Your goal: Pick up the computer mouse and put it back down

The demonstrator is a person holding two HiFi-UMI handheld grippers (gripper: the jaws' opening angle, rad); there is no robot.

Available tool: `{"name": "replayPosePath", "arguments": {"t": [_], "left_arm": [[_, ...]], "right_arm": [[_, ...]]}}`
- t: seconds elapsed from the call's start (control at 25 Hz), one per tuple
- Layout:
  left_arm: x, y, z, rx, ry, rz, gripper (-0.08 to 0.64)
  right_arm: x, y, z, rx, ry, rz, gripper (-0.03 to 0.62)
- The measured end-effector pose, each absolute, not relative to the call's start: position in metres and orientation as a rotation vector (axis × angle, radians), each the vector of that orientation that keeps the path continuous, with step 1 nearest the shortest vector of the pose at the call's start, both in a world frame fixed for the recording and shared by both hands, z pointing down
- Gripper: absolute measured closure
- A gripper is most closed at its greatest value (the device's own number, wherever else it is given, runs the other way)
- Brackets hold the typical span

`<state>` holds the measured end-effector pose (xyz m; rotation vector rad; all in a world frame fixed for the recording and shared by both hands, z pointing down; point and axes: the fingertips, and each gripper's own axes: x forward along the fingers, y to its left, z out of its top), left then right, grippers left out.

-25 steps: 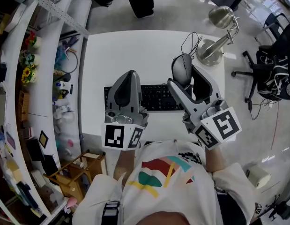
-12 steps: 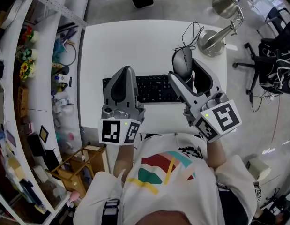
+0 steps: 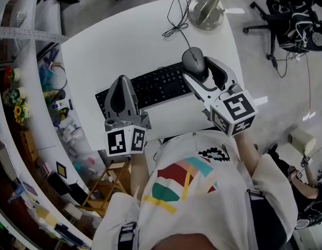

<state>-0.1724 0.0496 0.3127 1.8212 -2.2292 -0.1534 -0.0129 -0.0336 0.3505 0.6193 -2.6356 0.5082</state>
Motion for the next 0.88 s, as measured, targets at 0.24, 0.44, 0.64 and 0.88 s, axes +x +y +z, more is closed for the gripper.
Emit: {"name": "replayPosePath", "arguments": {"t": [0.24,0.44,0.64,0.88], "left_arm": [[-0.145,0.017,0.335,1.903,-2.119,-0.086,0.515],[-0.119,-0.008,0.354,1.985,-1.994,0.003,0.515],[-0.089,-0.029,0.375,2.031,-1.892,0.064,0.515],[-0.068,-0.045,0.387,2.078,-1.813,0.106,0.515]], "right_arm": [[0.036,-0.049,0.407,0.769,-2.487,0.610,0.313],[0.068,-0.061,0.457,0.871,-2.353,0.689,0.313],[0.090,-0.078,0.500,0.896,-2.275,0.721,0.313],[0.100,-0.081,0.530,0.885,-2.223,0.673,0.313]]}}
